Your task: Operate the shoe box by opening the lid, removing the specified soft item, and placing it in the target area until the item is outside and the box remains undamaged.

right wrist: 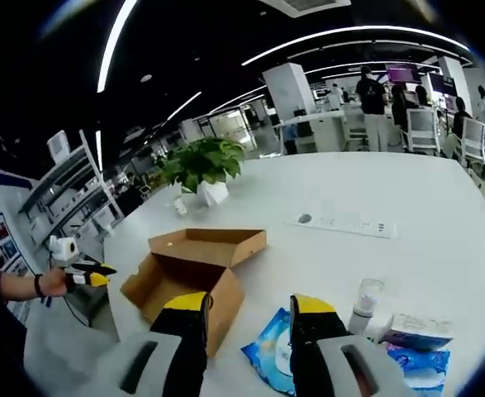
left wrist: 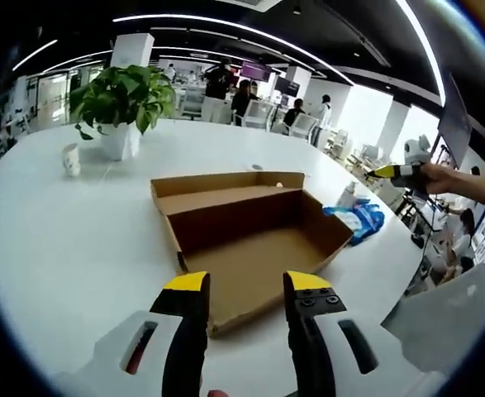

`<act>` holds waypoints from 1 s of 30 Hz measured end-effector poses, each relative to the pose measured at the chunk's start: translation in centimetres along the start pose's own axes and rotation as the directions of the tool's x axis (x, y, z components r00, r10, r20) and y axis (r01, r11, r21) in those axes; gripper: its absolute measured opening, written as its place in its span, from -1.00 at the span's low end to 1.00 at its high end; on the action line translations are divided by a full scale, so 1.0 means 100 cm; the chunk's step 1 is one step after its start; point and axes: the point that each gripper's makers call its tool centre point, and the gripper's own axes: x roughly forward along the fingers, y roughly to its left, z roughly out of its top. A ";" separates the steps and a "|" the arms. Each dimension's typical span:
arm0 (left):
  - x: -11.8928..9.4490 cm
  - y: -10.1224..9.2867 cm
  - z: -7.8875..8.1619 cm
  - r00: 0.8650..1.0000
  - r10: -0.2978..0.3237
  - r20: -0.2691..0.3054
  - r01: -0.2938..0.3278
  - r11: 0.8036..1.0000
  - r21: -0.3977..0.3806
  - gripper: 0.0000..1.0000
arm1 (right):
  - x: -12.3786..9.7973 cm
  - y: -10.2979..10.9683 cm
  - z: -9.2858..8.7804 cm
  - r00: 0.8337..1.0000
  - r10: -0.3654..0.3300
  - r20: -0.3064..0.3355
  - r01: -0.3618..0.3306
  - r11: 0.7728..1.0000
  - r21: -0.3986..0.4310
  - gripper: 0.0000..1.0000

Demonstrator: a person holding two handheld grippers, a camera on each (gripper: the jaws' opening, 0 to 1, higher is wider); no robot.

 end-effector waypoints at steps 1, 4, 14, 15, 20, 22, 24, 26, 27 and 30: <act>0.001 0.003 0.000 1.000 0.007 0.000 -0.007 1.000 -0.004 -0.28 | 0.002 0.005 0.000 1.000 0.007 0.006 -0.007 1.000 0.003 -0.27; 0.002 0.010 -0.003 0.999 0.036 -0.014 -0.036 0.999 -0.008 -0.28 | 0.009 0.025 -0.007 0.999 0.034 0.008 -0.034 0.999 0.009 -0.27; 0.009 0.025 -0.009 0.998 0.064 -0.029 -0.065 0.997 -0.037 -0.28 | 0.025 0.053 -0.023 0.996 0.091 -0.015 -0.090 0.996 0.024 -0.27; 0.009 0.026 -0.009 0.997 0.067 -0.031 -0.068 0.997 -0.037 -0.28 | 0.025 0.054 -0.023 0.996 0.091 -0.014 -0.091 0.996 0.026 -0.27; 0.015 0.034 -0.016 0.991 0.113 -0.065 -0.116 0.992 -0.039 -0.28 | 0.026 0.051 -0.021 0.996 0.084 -0.008 -0.084 0.996 0.035 -0.28; 0.018 0.036 -0.019 0.989 0.124 -0.077 -0.128 0.991 -0.048 -0.28 | 0.027 0.049 -0.020 0.997 0.081 -0.008 -0.081 0.996 0.039 -0.28; 0.025 0.040 -0.024 0.988 0.122 -0.093 -0.127 0.990 -0.052 -0.28 | 0.029 0.048 -0.019 0.997 0.077 -0.006 -0.077 0.996 0.043 -0.28; 0.031 0.038 -0.029 0.989 0.101 -0.105 -0.109 0.991 -0.073 -0.28 | 0.033 0.048 -0.019 0.997 0.072 -0.006 -0.072 0.996 0.049 -0.29; 0.034 0.038 -0.030 0.989 0.102 -0.109 -0.110 0.991 -0.070 -0.28 | 0.035 0.049 -0.019 0.997 0.072 -0.006 -0.071 0.996 0.051 -0.29; 0.046 0.043 -0.037 0.985 0.103 -0.140 -0.113 0.991 -0.066 -0.30 | 0.039 0.049 -0.019 0.998 0.068 -0.007 -0.068 0.996 0.056 -0.29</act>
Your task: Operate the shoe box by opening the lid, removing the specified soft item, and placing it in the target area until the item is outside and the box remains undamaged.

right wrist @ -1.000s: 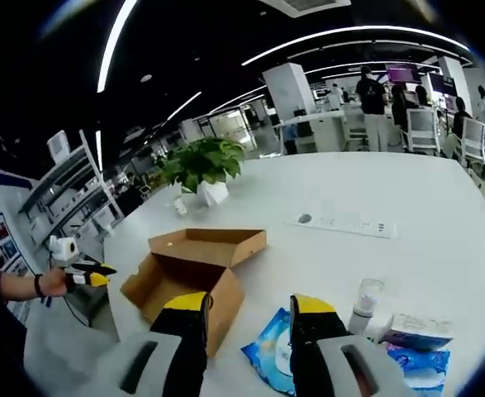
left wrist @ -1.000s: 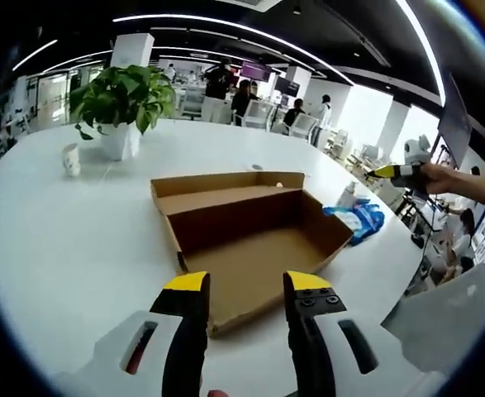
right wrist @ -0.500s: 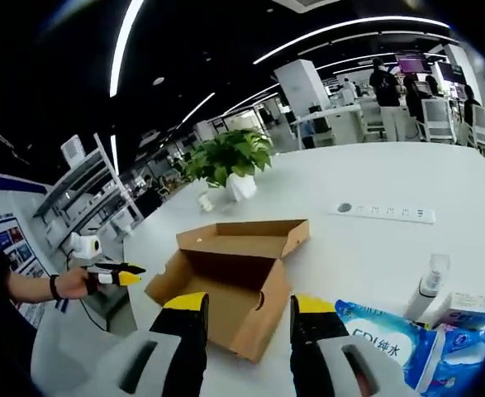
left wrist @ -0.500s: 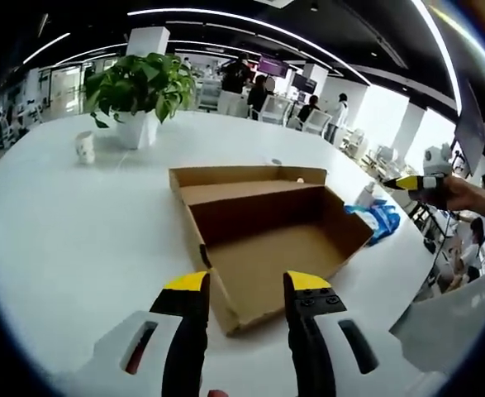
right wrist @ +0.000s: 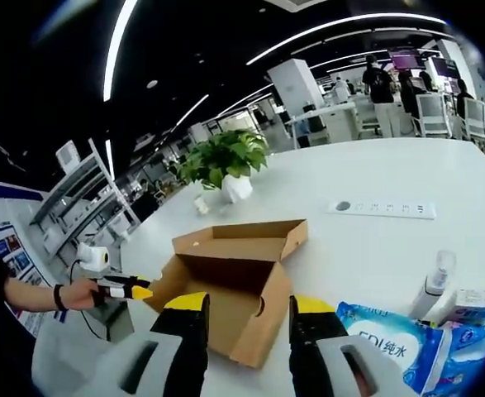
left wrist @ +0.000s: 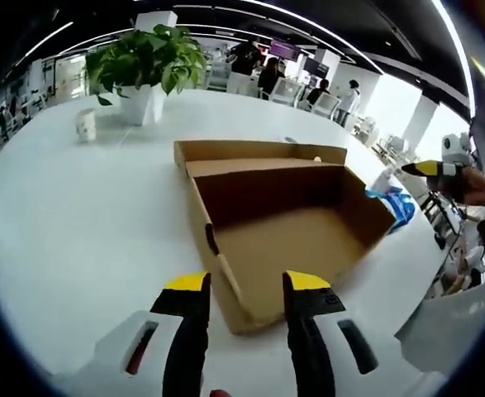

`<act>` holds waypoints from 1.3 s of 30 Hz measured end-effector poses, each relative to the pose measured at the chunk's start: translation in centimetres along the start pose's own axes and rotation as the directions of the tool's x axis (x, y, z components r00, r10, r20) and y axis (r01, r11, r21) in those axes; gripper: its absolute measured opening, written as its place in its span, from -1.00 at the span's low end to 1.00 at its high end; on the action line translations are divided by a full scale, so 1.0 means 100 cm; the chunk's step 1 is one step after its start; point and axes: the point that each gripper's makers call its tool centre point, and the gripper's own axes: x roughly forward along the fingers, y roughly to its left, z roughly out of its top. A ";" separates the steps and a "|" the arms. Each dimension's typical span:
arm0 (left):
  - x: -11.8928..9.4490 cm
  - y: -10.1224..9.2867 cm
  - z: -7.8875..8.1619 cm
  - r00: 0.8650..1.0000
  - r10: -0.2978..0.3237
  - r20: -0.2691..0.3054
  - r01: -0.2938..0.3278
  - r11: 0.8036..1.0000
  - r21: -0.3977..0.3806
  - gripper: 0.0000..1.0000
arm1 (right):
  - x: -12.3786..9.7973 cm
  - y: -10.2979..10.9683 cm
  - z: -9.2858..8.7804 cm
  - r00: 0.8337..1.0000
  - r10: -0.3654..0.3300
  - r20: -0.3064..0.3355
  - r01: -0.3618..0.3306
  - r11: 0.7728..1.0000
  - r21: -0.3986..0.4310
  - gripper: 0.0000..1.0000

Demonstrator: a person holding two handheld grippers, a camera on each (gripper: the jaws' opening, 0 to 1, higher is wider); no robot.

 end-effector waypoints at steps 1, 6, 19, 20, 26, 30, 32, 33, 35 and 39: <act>0.001 -0.001 -0.002 1.000 0.002 -0.011 -0.002 1.000 -0.002 -0.33 | 0.001 0.000 0.000 1.000 -0.001 0.002 0.001 1.000 0.002 -0.29; 0.014 0.006 -0.002 0.998 0.022 -0.051 -0.022 1.000 0.003 -0.46 | 0.005 0.002 -0.006 1.000 -0.001 -0.003 0.001 1.000 0.019 -0.30; 0.011 0.009 -0.008 0.995 0.055 -0.084 -0.054 0.998 0.012 -0.62 | 0.008 -0.009 -0.012 1.000 -0.027 0.002 0.027 0.997 0.075 -0.35; 0.011 0.010 -0.008 0.995 0.058 -0.083 -0.058 0.998 0.007 -0.63 | 0.010 -0.010 -0.010 1.000 -0.029 0.006 0.029 0.996 0.082 -0.35; 0.010 0.011 -0.008 0.994 0.073 -0.082 -0.075 0.997 -0.012 -0.65 | 0.032 -0.016 0.004 0.998 -0.056 0.001 0.055 0.994 0.098 -0.34; 0.010 0.011 -0.008 0.994 0.071 -0.077 -0.074 0.997 -0.032 -0.65 | 0.051 -0.021 0.016 0.998 -0.065 -0.002 0.065 0.993 0.099 -0.33; 0.010 0.011 -0.008 0.995 0.070 -0.076 -0.073 0.996 -0.041 -0.65 | 0.061 -0.024 0.022 0.998 -0.063 -0.007 0.063 0.994 0.094 -0.33; 0.010 0.012 -0.007 0.995 0.069 -0.075 -0.072 0.996 -0.044 -0.65 | 0.064 -0.025 0.025 0.998 -0.062 -0.007 0.063 0.994 0.092 -0.33; 0.010 0.012 -0.007 0.995 0.067 -0.072 -0.071 0.996 -0.057 -0.65 | 0.073 -0.028 0.031 0.998 -0.061 -0.015 0.062 0.995 0.080 -0.33; 0.009 0.014 -0.007 0.995 0.075 -0.061 -0.081 0.992 -0.102 -0.67 | 0.087 -0.029 0.040 0.997 -0.064 -0.032 0.066 0.996 0.064 -0.33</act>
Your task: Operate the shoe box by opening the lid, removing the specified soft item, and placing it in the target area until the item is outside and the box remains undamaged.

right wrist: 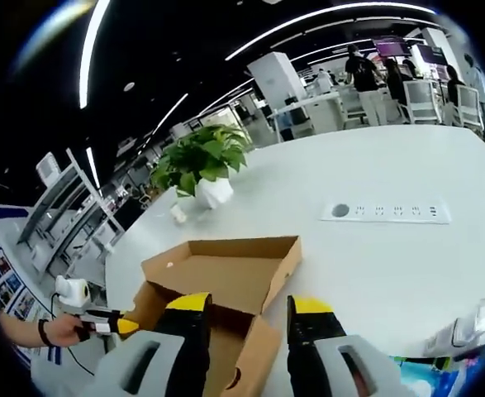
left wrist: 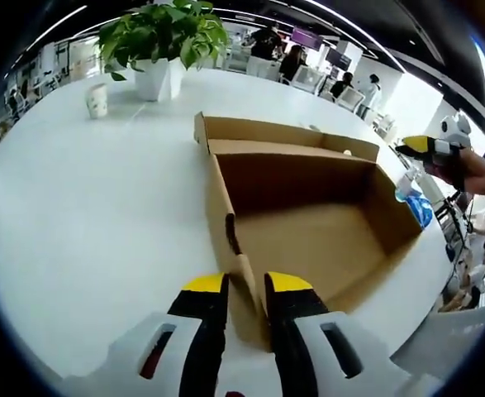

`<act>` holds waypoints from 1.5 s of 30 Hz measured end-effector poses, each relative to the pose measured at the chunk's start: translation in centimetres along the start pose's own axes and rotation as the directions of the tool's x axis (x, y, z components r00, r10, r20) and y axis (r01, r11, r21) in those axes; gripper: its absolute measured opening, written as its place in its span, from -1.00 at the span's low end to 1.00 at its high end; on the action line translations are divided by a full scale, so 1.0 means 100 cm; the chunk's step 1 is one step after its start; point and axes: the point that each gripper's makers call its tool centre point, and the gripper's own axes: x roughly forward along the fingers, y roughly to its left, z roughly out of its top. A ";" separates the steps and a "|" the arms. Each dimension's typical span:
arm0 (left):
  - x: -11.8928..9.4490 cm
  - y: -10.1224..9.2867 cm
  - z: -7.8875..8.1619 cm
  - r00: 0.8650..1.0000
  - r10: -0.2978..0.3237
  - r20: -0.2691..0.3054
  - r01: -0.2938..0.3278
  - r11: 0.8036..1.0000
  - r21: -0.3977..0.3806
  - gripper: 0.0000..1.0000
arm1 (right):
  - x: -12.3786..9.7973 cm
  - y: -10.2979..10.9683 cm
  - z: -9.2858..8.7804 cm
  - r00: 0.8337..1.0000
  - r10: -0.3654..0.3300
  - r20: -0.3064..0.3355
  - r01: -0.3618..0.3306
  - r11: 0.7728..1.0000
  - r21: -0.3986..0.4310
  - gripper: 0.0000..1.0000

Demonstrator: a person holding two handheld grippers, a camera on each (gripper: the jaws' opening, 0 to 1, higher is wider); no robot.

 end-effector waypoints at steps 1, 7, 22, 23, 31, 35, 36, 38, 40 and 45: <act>0.000 0.000 0.000 1.000 0.000 0.002 0.000 1.000 -0.004 -0.67 | 0.002 0.001 0.002 1.000 -0.003 -0.002 0.003 1.000 -0.002 -0.34; 0.001 0.001 0.000 1.000 0.001 0.015 -0.001 1.000 -0.021 -0.68 | 0.032 -0.013 0.013 1.000 -0.014 -0.019 0.014 1.000 0.021 -0.34; 0.002 0.002 0.001 1.000 0.006 0.024 -0.005 0.998 -0.063 -0.69 | 0.096 -0.053 0.017 0.996 -0.056 -0.074 0.061 0.996 0.068 -0.35; 0.002 0.002 0.001 1.000 0.008 0.026 -0.006 0.998 -0.068 -0.69 | 0.098 -0.055 0.017 0.995 -0.059 -0.076 0.065 0.995 0.072 -0.36; 0.004 0.004 0.001 1.000 0.002 0.022 -0.001 0.998 -0.064 -0.68 | 0.121 -0.069 0.008 0.987 -0.110 -0.116 0.123 0.986 0.113 -0.42; 0.006 0.005 0.001 1.000 0.002 0.019 -0.001 0.998 -0.056 -0.68 | 0.128 -0.069 0.008 0.984 -0.123 -0.130 0.138 0.984 0.112 -0.54; 0.007 0.006 0.000 1.000 0.001 0.018 0.000 0.999 -0.053 -0.68 | 0.130 -0.069 0.008 0.983 -0.127 -0.135 0.143 0.983 0.118 -0.58; 0.008 0.007 0.000 1.000 0.000 0.017 0.001 0.999 -0.051 -0.67 | 0.132 -0.071 0.004 0.974 -0.152 -0.170 0.170 0.980 0.100 -0.62; 0.009 0.009 0.000 1.000 -0.001 0.014 0.001 0.999 -0.043 -0.67 | 0.133 -0.071 0.001 0.969 -0.162 -0.189 0.179 0.981 0.077 -0.74; 0.011 0.011 0.000 1.000 0.006 0.010 -0.006 1.000 -0.023 -0.67 | 0.131 -0.075 0.003 0.960 -0.199 -0.196 0.207 0.978 0.021 -0.89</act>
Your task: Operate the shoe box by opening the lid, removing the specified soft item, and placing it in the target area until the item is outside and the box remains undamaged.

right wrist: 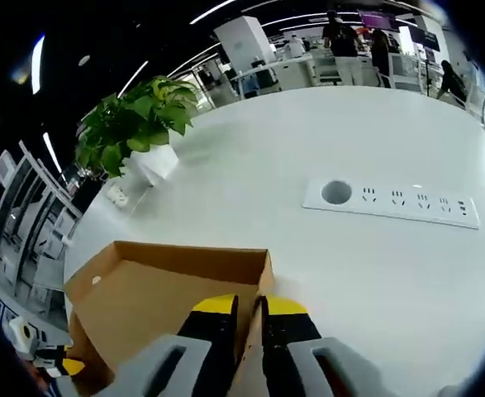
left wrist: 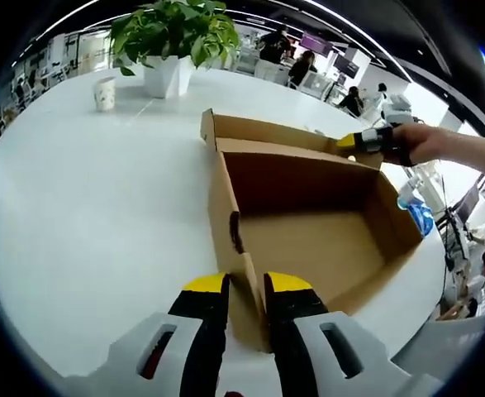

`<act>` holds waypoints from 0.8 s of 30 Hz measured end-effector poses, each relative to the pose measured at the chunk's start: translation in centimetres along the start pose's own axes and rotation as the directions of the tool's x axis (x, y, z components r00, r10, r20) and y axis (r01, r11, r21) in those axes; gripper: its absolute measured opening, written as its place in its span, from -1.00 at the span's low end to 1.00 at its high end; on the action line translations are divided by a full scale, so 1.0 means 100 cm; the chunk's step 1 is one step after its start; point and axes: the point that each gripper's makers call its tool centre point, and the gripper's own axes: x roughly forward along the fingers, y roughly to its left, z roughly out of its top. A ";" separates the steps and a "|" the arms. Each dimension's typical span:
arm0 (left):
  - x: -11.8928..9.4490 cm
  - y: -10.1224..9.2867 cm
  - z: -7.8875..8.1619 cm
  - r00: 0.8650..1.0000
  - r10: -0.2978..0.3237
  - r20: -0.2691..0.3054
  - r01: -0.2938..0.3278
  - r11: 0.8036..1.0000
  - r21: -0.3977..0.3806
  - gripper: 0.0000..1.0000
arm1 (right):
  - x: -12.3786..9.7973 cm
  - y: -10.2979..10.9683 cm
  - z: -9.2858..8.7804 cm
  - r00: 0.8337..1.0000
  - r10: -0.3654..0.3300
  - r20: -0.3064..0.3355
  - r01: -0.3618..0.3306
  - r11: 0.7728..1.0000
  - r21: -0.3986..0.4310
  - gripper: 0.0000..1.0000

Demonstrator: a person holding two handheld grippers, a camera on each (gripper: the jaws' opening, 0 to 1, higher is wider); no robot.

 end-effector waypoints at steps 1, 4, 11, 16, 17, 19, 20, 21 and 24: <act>0.001 0.001 -0.001 1.000 0.000 0.000 0.000 1.000 -0.008 -0.67 | -0.001 0.000 0.000 1.000 -0.003 -0.001 0.003 1.000 -0.006 -0.90; 0.002 0.002 -0.002 1.000 0.002 -0.001 -0.002 0.999 -0.039 -0.68 | -0.007 -0.001 -0.001 1.000 -0.017 -0.005 0.017 0.999 -0.028 -0.95; 0.004 0.002 -0.002 1.000 0.016 -0.012 -0.016 1.000 -0.017 -0.71 | -0.020 0.000 0.005 1.000 -0.017 0.009 0.017 0.999 -0.046 -0.98; 0.004 0.002 -0.002 0.999 0.038 -0.024 -0.038 0.999 -0.019 -0.75 | -0.028 0.002 0.009 1.000 -0.022 0.020 0.023 0.998 -0.058 -1.00; 0.002 0.001 -0.002 0.999 0.042 -0.025 -0.043 0.999 -0.017 -0.75 | -0.030 0.002 0.010 1.000 -0.022 0.022 0.023 0.998 -0.061 -1.00; 0.001 0.000 -0.002 0.998 0.049 -0.026 -0.050 0.999 -0.021 -0.76 | -0.035 0.003 0.013 0.999 -0.019 0.034 0.022 0.998 -0.066 -1.00; 0.001 0.000 -0.002 0.998 0.053 -0.027 -0.054 0.998 -0.022 -0.77 | -0.039 0.005 0.015 0.999 -0.017 0.040 0.020 0.997 -0.073 -1.00; -0.001 -0.001 -0.003 0.998 0.058 -0.029 -0.059 0.998 -0.021 -0.78 | -0.041 0.006 0.016 0.999 -0.015 0.046 0.019 0.997 -0.079 -1.00; -0.003 -0.004 -0.003 0.996 0.082 -0.043 -0.082 0.997 -0.013 -0.80 | -0.049 0.010 0.019 0.998 -0.006 0.061 0.012 0.995 -0.102 -1.00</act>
